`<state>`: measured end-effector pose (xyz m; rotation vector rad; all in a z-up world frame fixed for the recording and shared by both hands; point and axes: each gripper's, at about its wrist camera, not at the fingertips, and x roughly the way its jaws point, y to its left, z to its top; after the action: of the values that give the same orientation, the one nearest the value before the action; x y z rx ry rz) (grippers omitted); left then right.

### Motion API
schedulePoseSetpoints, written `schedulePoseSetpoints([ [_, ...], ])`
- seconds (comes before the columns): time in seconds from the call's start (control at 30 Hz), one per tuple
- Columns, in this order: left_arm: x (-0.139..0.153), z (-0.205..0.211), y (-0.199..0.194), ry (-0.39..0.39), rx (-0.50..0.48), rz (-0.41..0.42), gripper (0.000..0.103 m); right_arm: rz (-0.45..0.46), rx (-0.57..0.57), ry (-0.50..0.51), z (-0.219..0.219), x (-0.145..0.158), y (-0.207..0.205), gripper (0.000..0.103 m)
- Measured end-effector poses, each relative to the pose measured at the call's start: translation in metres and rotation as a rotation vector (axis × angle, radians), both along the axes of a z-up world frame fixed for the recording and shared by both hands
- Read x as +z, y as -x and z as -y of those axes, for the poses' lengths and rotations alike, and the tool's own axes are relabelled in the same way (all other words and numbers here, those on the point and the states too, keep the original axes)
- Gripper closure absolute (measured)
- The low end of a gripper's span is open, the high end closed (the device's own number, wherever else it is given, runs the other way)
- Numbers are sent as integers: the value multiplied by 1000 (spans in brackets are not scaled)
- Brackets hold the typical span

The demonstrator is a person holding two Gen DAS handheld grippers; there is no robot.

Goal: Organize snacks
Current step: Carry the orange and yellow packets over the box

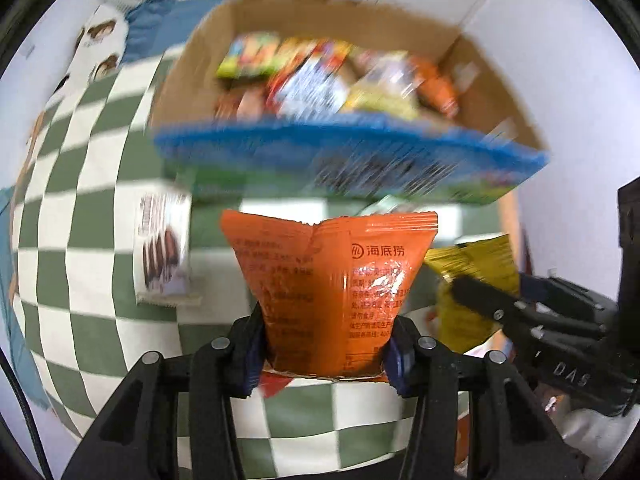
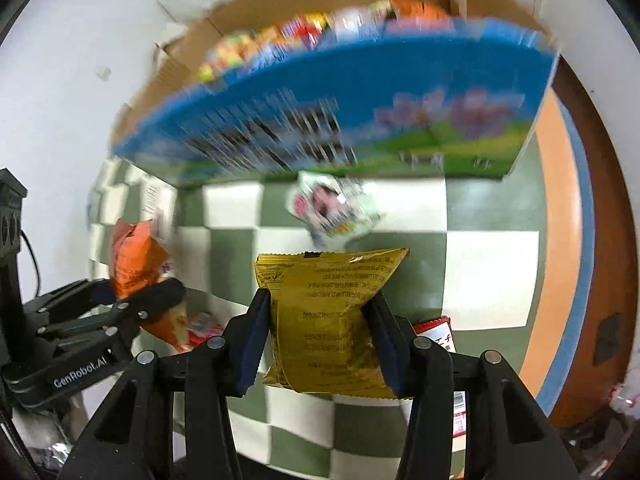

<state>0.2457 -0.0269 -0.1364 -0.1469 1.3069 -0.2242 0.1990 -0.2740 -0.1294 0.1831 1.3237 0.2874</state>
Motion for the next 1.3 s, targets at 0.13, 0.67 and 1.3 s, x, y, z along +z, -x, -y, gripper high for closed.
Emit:
schedulePoseSetpoints([
  [0.13, 45, 21, -36, 81, -7, 37, 58, 85, 9, -33, 7, 51, -11, 52],
  [0.67, -7, 82, -219, 158, 12, -293, 58, 43, -46, 13, 52, 75, -166, 52],
  [1.3, -36, 81, -224, 86, -8, -343, 8, -141, -23, 102, 38, 20, -183, 8],
])
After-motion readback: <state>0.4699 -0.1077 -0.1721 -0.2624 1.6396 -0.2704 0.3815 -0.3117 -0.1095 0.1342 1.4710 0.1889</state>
